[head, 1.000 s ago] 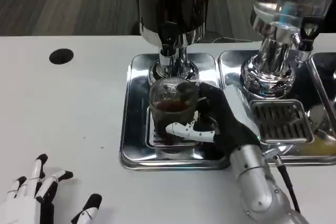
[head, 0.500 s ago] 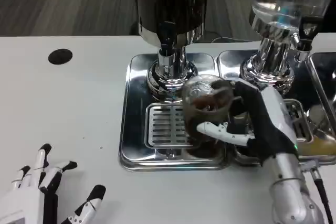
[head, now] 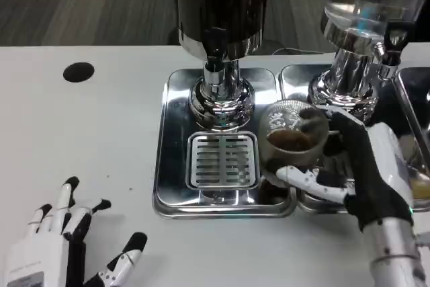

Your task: Grasp the cup under the faucet to collect the drink, then remove the cup.

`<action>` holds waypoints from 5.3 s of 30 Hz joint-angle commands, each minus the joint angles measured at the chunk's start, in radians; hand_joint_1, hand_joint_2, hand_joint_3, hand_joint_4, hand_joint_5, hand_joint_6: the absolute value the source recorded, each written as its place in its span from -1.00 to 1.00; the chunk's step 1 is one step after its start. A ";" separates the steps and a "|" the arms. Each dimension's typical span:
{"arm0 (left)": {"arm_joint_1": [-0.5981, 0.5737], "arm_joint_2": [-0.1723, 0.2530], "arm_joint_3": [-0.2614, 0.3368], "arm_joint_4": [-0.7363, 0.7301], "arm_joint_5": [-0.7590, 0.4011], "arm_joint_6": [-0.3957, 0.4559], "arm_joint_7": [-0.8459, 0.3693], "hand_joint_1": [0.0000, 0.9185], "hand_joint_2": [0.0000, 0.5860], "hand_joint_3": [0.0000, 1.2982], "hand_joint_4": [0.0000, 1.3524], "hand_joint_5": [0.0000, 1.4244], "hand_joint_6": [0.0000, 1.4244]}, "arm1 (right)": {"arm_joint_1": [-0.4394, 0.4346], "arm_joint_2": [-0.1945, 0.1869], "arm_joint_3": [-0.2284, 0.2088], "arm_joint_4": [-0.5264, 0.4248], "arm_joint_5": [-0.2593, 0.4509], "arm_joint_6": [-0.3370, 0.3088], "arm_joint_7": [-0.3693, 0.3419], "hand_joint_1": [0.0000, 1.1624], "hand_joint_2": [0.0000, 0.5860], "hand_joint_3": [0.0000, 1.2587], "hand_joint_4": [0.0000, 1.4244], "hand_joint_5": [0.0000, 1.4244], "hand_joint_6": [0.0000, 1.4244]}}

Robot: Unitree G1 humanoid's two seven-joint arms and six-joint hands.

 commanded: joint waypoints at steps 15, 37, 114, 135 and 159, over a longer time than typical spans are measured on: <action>-0.027 0.007 -0.036 -0.027 0.042 0.021 -0.036 -1.00 -0.33 -0.42 -0.97 -0.73 -0.80 | 0.222 -0.018 -0.024 -0.167 -0.045 -0.094 -0.059 0.47 -0.31 0.09 0.10 -0.06 -0.20; -0.025 0.005 -0.051 -0.036 0.052 0.039 -0.038 -1.00 -0.33 -0.42 -0.97 -0.73 -0.82 | 0.336 -0.023 0.034 -0.095 -0.142 -0.216 -0.197 0.45 -0.30 0.09 0.10 -0.07 -0.20; -0.018 -0.002 -0.051 -0.069 0.028 0.030 -0.044 -1.00 -0.36 -0.38 -0.96 -0.71 -0.82 | 0.201 -0.153 -0.118 -0.061 0.168 -0.330 0.140 -0.81 -0.39 -0.96 -1.00 -1.00 -0.88; 0.014 0.057 -0.059 -0.119 0.068 -0.008 -0.047 -1.00 -0.43 -0.54 -1.00 -0.78 -0.86 | 0.083 -0.389 -0.076 0.184 -0.365 -0.211 -0.145 -1.00 0.92 -0.83 -1.00 -1.00 -1.00; 0.033 0.072 -0.083 -0.086 0.171 0.013 -0.001 -1.00 -0.46 -0.68 -1.00 -0.82 -0.95 | 0.104 -0.422 0.038 0.414 -0.390 -0.216 -0.427 -0.83 0.69 -0.94 -1.00 -1.00 -1.00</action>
